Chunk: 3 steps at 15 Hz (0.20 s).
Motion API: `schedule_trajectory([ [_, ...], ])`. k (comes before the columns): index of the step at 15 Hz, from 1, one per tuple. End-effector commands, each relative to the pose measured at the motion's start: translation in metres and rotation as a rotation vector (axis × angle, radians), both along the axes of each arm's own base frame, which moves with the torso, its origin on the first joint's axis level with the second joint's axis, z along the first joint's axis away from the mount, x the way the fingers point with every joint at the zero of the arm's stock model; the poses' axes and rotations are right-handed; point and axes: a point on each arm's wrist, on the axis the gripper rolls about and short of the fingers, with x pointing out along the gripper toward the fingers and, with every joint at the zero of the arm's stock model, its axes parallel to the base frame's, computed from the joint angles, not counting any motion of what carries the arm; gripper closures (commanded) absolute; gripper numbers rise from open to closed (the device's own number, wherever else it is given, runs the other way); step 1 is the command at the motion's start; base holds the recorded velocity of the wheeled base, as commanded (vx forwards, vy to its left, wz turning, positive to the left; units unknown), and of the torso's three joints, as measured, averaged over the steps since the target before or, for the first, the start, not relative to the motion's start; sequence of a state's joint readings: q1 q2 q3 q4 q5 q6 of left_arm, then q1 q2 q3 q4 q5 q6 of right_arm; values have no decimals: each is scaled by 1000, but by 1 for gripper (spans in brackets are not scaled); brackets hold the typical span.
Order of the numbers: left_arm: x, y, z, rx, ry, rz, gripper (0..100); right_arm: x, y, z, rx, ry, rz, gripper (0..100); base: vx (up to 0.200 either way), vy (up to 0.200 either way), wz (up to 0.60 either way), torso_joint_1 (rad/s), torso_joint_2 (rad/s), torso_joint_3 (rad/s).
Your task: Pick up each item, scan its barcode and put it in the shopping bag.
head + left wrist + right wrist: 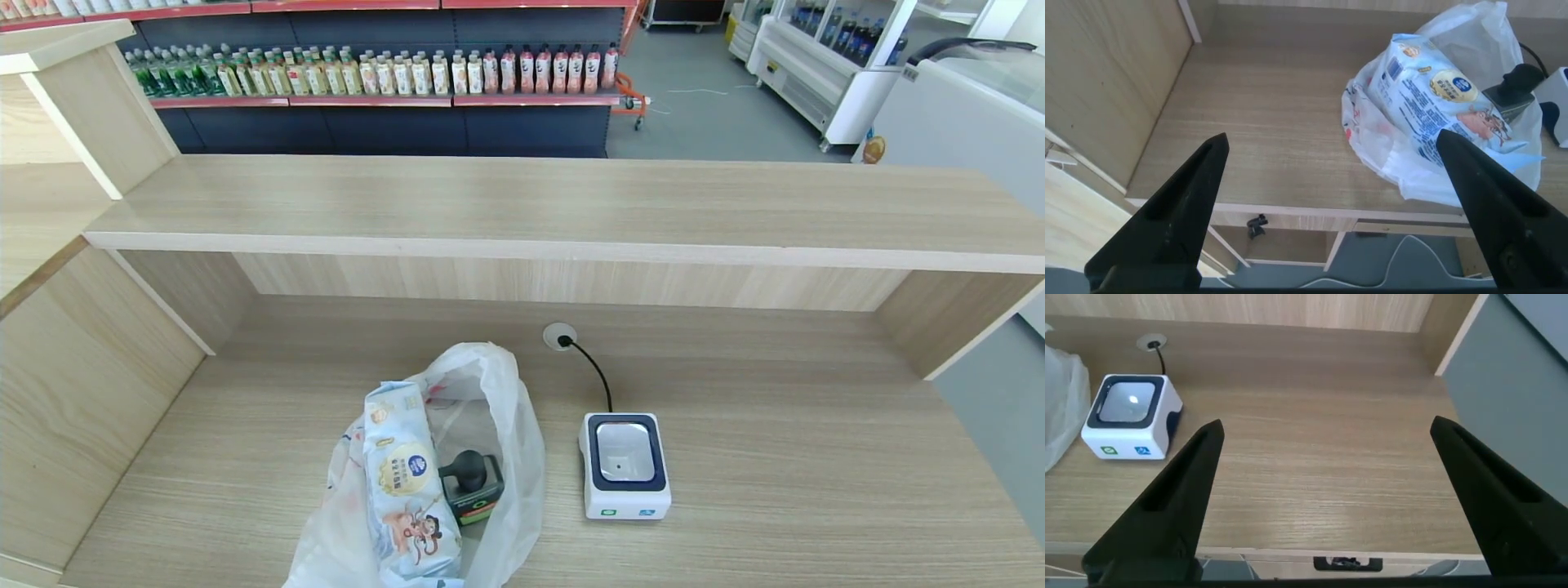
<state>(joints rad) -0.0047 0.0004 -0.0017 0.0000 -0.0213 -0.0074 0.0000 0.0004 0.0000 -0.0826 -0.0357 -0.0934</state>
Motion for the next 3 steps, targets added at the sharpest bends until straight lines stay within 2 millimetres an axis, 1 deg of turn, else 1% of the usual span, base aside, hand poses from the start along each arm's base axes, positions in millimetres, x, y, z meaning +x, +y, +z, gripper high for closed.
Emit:
schedule_trajectory([
  [1,0,0,0,0,0,-2,0,0,0,0,0,-1,0,0,0,0,0,0,0,0],
  [3,0,0,0,0,0,0,0,0,0,0,3,-1,-4,0,0,0,0,0,0,0],
])
